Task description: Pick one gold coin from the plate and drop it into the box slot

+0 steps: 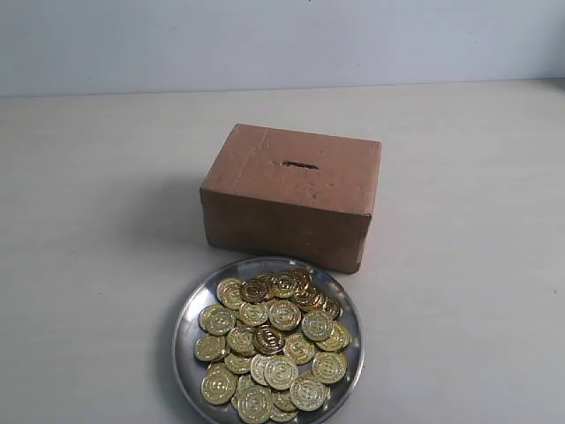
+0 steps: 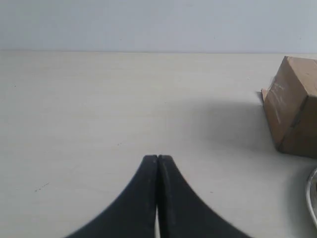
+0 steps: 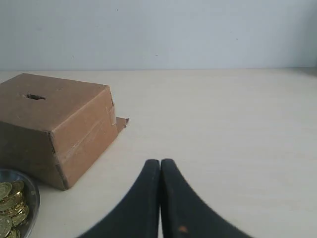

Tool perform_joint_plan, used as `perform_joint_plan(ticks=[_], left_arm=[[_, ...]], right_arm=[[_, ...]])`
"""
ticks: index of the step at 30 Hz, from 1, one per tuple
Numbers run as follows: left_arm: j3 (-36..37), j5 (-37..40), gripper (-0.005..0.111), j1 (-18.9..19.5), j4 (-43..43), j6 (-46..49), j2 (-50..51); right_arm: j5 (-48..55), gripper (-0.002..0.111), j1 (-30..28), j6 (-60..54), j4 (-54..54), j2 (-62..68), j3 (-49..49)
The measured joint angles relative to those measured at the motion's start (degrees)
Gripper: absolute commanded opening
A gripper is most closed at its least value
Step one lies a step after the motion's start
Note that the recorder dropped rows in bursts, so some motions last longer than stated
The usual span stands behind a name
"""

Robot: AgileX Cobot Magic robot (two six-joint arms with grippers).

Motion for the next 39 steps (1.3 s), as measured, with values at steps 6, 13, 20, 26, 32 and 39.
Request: perform_joint_plan(ticks=[6, 13, 20, 26, 32, 39], left_arm=[[0.0, 0.0, 0.0, 0.0, 3.9, 3.2, 0.0], [0.1, -13.3, 0.0, 0.0, -2.8, -9.5, 0.0], [0.1, -25.3, 0.0, 0.0, -3.7, -11.6, 0.0], [0.1, -35.5, 0.0, 0.0, -3.7, -15.0, 0.0], [0.1, -30.9, 0.0, 0.0, -4.0, -23.7, 0.0], [-5.4, -13.8, 0.0, -6.3, -4.5, -21.0, 2.1]], right_arm=[[-0.4, 0.0, 0.0, -2.8, -4.6, 0.0, 0.0], [-16.7, 0.0, 0.0, -4.7, -6.4, 0.0, 0.0], [-35.8, 0.0, 0.0, 9.2, 10.7, 0.0, 0.0], [-28.2, 0.0, 0.0, 35.0, 17.4, 0.0, 0.0], [-21.8, 0.0, 0.0, 36.2, 17.4, 0.0, 0.0], [0.5, 0.0, 0.2, 14.4, 15.3, 3.3, -15.8]])
